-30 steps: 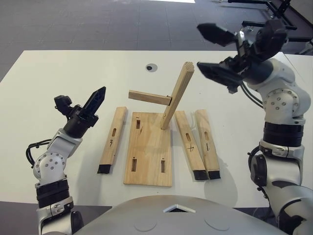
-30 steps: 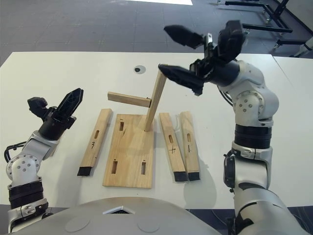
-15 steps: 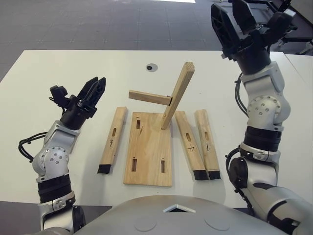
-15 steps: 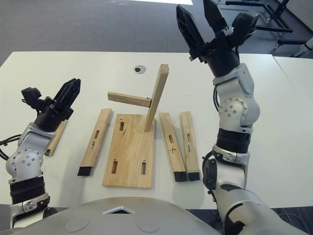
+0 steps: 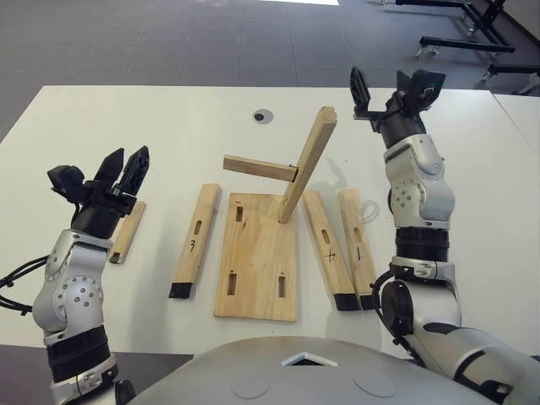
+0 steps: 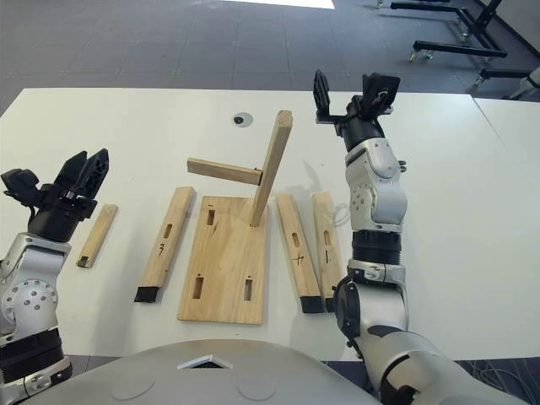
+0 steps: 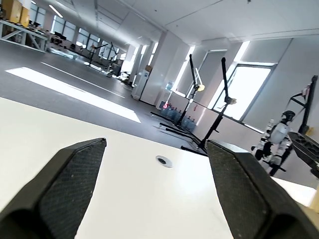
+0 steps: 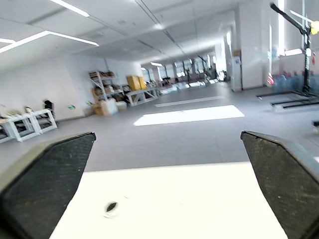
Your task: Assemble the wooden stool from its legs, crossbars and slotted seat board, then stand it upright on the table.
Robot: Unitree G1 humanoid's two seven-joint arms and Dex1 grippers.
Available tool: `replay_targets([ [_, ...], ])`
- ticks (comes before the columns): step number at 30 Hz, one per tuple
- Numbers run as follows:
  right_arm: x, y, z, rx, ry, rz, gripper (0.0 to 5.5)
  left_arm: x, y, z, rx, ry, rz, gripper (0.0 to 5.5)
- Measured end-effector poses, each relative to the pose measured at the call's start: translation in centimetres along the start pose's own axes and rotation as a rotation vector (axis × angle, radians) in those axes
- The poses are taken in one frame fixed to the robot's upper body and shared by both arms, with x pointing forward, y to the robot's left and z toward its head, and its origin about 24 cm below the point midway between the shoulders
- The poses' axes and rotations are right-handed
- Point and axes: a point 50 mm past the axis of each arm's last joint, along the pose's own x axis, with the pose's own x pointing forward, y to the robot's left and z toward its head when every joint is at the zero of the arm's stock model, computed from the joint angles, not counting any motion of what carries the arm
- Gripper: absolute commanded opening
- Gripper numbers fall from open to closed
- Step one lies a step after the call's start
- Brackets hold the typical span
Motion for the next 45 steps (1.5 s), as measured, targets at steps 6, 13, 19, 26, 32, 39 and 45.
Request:
replay_targets([
  [6, 0.0, -0.1, 0.2, -0.036, -0.032, 0.001, 5.38, -4.1, 1.5, -1.5, 0.186, 0.226, 0.188, 3.65],
  [13, 0.2, 0.8, 0.3, -0.128, -0.076, -0.003, 5.38, -6.6, 2.9, -2.4, 0.195, 0.324, 0.308, 3.65],
  [19, 0.2, 1.0, 0.2, -0.118, -0.069, -0.004, 5.38, -7.7, 2.9, -4.0, 0.172, 0.5, 0.296, 3.65],
  [26, 0.2, 2.6, 0.3, -0.076, -0.074, 0.089, 5.4, -7.7, 3.5, -4.7, 0.167, 0.633, 0.3, 2.95],
  [32, 0.1, 2.6, 0.0, -0.068, -0.054, 0.094, 5.4, -7.8, 3.9, -4.5, 0.179, 0.654, 0.315, 2.01],
  [39, 0.1, 2.5, 0.0, -0.064, -0.051, 0.094, 5.4, -7.5, 3.7, -4.8, 0.191, 0.655, 0.312, 1.64],
  [45, 0.1, 2.4, 0.0, -0.066, -0.049, 0.091, 5.4, -6.8, 3.4, -4.9, 0.169, 0.606, 0.313, 2.57],
])
